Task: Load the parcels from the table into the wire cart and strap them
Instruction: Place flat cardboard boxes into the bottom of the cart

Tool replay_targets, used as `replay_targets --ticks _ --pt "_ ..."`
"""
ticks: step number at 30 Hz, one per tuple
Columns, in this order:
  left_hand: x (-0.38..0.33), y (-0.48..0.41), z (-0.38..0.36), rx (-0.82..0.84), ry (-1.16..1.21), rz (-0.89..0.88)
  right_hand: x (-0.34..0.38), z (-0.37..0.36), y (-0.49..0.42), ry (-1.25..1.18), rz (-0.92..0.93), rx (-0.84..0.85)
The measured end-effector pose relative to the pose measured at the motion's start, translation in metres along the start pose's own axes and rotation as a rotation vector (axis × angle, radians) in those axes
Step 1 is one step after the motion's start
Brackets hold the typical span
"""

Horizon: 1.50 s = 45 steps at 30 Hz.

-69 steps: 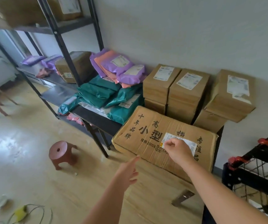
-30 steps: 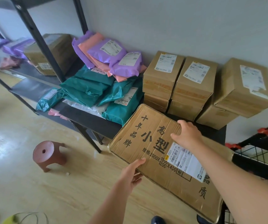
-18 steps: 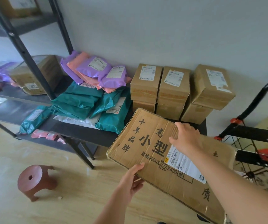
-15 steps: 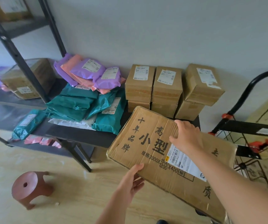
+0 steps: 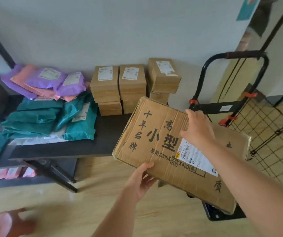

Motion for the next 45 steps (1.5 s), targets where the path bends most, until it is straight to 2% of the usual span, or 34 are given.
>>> replay_targets --ticks 7,15,21,26,33,37,45 --pt "0.045 -0.003 -0.066 0.061 -0.014 0.035 -0.083 0.027 0.016 -0.007 -0.091 -0.052" --pt "0.144 -0.013 -0.176 0.077 -0.051 0.094 -0.217 0.077 0.032 -0.060 -0.144 -0.095" --pt "0.210 -0.029 -0.260 0.088 -0.022 0.109 -0.307 0.117 0.025 -0.091 -0.126 -0.153" --pt "0.257 -0.040 -0.321 0.046 0.023 0.113 -0.355 0.135 0.011 -0.101 -0.096 -0.191" --pt "0.294 -0.071 -0.365 -0.051 0.054 0.105 -0.386 0.124 -0.021 -0.008 -0.017 -0.096" --pt "0.303 -0.108 -0.387 -0.105 0.071 0.159 -0.404 0.105 -0.049 0.048 0.016 -0.024" --pt "0.310 -0.183 -0.423 -0.218 0.055 0.251 -0.448 0.066 -0.119 0.003 -0.003 0.102"
Point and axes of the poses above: each hand's wrist, its own y-axis away from the middle knuckle, its own z-axis out of the back of the hand, x = y × z, the point moved 1 cm from there along -y, towards the middle knuckle, and after that the axes turned 1 degree about -z, right-handed, at the moved point
